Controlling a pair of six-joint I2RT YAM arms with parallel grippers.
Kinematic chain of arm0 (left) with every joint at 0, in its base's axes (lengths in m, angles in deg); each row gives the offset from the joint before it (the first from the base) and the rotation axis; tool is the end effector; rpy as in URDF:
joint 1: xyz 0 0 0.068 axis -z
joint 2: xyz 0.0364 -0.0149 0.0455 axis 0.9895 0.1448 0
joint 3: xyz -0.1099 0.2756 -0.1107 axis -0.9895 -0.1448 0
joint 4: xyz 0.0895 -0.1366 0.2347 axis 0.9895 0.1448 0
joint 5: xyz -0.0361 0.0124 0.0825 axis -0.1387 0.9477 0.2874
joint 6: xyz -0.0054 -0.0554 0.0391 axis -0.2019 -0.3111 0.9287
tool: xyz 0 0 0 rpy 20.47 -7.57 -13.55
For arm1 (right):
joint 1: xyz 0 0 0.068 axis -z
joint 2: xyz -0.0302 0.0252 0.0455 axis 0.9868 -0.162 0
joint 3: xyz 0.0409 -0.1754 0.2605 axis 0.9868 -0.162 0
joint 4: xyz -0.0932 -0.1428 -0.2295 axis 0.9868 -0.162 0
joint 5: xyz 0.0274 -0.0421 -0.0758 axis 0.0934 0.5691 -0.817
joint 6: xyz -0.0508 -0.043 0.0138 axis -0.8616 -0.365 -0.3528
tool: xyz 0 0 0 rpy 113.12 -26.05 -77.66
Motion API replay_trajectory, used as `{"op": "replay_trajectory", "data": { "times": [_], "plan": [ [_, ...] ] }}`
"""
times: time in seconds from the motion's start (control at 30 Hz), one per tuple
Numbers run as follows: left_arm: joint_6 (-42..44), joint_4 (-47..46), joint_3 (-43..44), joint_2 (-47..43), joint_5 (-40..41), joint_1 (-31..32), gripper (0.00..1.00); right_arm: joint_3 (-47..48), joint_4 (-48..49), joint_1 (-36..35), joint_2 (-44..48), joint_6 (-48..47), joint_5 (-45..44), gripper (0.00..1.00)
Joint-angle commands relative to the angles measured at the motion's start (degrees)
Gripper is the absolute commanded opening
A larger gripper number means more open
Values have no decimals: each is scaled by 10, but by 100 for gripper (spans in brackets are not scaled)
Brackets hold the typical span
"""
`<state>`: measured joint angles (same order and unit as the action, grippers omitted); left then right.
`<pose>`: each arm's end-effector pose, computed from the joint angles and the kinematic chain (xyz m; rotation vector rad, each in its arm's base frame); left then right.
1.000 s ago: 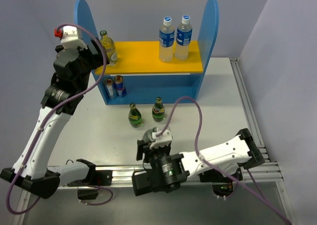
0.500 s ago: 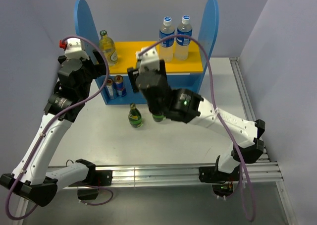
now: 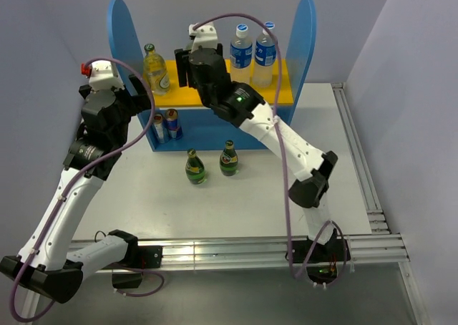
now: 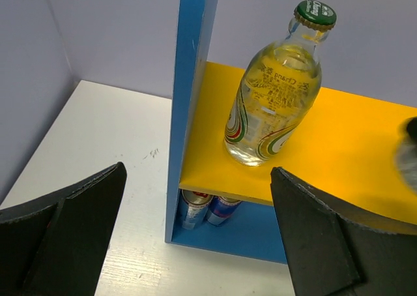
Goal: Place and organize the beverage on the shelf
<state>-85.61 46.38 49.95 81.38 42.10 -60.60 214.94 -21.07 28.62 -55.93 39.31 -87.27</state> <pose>0.2312 -0.0618 0.4956 -0.2685 1.6185 -0.0665 0.3249 0.3658 0.5416 -0.2090 1.6618 0.2562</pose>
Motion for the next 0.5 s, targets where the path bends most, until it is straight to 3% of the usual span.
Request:
{"op": "replay_trajectory", "data": {
  "times": [0.0,0.47],
  "plan": [
    [13,-32,-1,-14,13,-4,99,49,75,17,-9,20,47,0],
    [-3,-38,-14,-16,-20,-40,99,27,110,38,-62,43,66,0]
  ]
}}
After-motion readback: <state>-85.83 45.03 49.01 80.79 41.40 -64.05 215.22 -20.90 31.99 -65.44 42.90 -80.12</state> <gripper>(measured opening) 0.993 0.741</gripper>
